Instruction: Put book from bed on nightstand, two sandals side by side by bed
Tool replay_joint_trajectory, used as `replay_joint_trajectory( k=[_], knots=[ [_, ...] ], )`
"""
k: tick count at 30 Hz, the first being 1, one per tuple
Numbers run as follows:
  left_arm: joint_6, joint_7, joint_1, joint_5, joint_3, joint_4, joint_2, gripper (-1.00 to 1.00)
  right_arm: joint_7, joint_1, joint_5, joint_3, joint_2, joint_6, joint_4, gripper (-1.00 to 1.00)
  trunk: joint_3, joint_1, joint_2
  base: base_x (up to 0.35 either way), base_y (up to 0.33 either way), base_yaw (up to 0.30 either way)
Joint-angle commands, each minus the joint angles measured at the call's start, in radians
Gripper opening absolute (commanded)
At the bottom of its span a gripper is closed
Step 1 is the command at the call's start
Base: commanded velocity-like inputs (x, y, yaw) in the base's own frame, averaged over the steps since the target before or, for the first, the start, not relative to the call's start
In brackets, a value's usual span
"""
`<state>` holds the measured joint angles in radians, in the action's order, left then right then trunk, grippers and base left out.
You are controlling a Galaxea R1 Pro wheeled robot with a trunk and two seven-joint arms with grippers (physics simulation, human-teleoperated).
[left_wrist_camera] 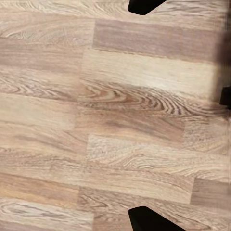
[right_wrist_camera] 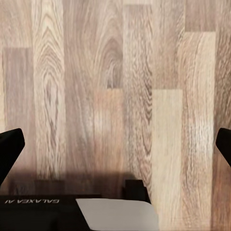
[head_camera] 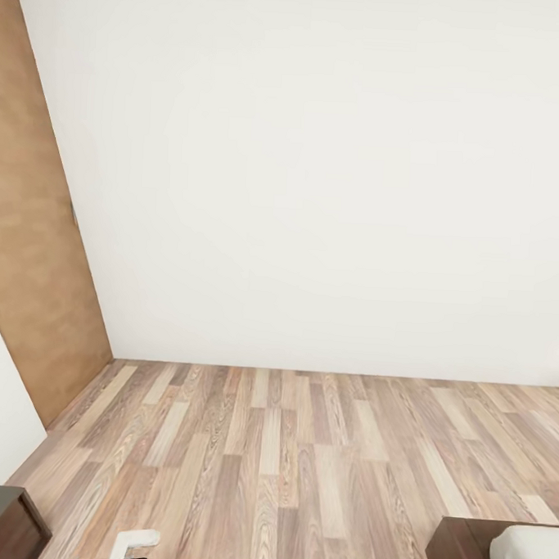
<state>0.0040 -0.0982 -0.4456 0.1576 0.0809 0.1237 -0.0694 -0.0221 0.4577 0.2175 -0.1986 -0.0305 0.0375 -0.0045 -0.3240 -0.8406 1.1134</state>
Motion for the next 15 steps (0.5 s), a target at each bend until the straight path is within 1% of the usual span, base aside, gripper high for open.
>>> replay_joint_trajectory(
  k=[1, 3, 4, 6, 10, 15],
  knots=[
    [0.0, -0.003, 0.0, 0.01, 0.009, 0.001, 0.0, 1.0, -0.002, 0.001, 0.009, -0.009, 0.0, 0.004, -0.001, 1.0, -0.001, 0.0, 0.001, 0.225, 0.0, 0.0],
    [-0.001, -0.003, 0.018, 0.011, 0.008, -0.001, 0.012, 1.0, -0.002, -0.005, 0.009, -0.008, 0.0, -0.016, 0.0, 1.0, -0.001, 0.0, 0.001, 0.226, 0.0, 0.0],
    [-0.005, -0.003, 0.035, 0.013, 0.008, -0.002, 0.023, 1.0, -0.002, -0.01, 0.009, -0.008, 0.0, -0.041, 0.001, 1.0, -0.001, 0.0, 0.001, 0.226, 0.0, 0.0],
    [-0.022, -0.003, 0.049, 0.013, 0.008, -0.003, 0.032, 1.0, -0.002, -0.017, 0.009, -0.007, 0.0, -0.06, 0.002, 1.0, -0.001, 0.0, 0.001, 0.228, 0.0, 0.0],
    [-0.065, -0.003, 0.073, 0.013, 0.008, -0.005, 0.04, 1.0, -0.002, -0.029, 0.009, -0.007, 0.0, -0.081, 0.005, 1.0, -0.001, 0.0, 0.001, 0.243, 0.0, 0.0],
    [-0.091, -0.003, 0.084, 0.014, 0.007, -0.005, 0.044, 1.0, -0.002, -0.043, 0.009, -0.007, 0.0, -0.09, 0.007, 1.0, -0.001, 0.0, 0.001, 0.256, 0.0, 0.0]
  ],
)
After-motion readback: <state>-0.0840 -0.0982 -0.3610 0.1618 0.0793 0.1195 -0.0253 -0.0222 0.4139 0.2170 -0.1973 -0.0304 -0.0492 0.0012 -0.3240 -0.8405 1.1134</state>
